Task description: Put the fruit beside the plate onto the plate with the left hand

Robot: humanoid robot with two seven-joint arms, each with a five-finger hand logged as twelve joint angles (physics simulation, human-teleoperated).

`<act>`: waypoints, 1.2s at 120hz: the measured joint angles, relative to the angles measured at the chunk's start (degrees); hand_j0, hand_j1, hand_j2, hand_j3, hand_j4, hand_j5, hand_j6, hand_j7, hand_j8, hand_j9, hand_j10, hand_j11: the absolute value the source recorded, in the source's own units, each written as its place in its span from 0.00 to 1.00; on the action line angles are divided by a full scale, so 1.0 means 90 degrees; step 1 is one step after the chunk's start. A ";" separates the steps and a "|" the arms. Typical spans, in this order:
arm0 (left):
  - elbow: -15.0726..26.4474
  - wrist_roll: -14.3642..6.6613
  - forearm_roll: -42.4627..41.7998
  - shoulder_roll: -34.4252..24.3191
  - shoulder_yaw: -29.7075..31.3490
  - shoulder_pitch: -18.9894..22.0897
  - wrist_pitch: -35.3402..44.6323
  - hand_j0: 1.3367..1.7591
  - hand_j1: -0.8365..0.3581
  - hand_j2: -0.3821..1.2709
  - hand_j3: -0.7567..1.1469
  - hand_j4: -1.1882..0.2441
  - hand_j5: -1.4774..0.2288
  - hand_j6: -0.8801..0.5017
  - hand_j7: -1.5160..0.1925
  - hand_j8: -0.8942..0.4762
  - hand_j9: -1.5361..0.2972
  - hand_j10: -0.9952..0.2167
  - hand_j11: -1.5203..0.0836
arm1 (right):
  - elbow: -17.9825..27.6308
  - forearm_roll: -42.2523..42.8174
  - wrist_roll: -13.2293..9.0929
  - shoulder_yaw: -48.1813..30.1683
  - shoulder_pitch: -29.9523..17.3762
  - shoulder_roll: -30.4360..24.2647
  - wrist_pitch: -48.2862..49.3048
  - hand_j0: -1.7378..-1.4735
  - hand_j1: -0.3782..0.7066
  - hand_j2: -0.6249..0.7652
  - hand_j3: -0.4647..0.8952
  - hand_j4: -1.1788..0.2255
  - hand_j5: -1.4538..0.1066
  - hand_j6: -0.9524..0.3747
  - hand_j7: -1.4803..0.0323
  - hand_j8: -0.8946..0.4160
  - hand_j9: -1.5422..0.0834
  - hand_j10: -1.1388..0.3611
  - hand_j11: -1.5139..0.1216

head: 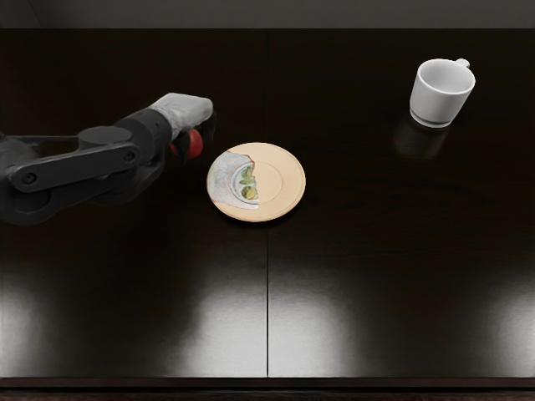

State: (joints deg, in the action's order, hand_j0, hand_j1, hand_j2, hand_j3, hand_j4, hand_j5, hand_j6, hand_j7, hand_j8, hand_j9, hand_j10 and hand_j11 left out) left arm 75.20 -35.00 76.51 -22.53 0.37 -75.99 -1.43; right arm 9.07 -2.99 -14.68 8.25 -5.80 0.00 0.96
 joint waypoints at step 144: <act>0.0351 0.0000 -0.2316 -0.0350 -0.1391 0.0214 -0.1589 0.76 0.89 0.27 0.40 0.75 0.78 0.56 0.80 0.58 0.76 0.72 0.85 | 0.0000 0.0000 0.0001 0.0000 0.0000 0.0000 0.0000 0.30 0.03 0.45 0.34 0.84 0.93 0.72 0.98 0.68 0.95 0.76 0.93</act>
State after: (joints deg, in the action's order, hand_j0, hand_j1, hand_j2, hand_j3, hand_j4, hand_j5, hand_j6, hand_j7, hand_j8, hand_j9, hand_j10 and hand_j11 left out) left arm 78.36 -35.00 55.67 -25.68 -12.15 -74.07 -15.73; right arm 9.07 -2.99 -14.68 8.25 -5.80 0.00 0.97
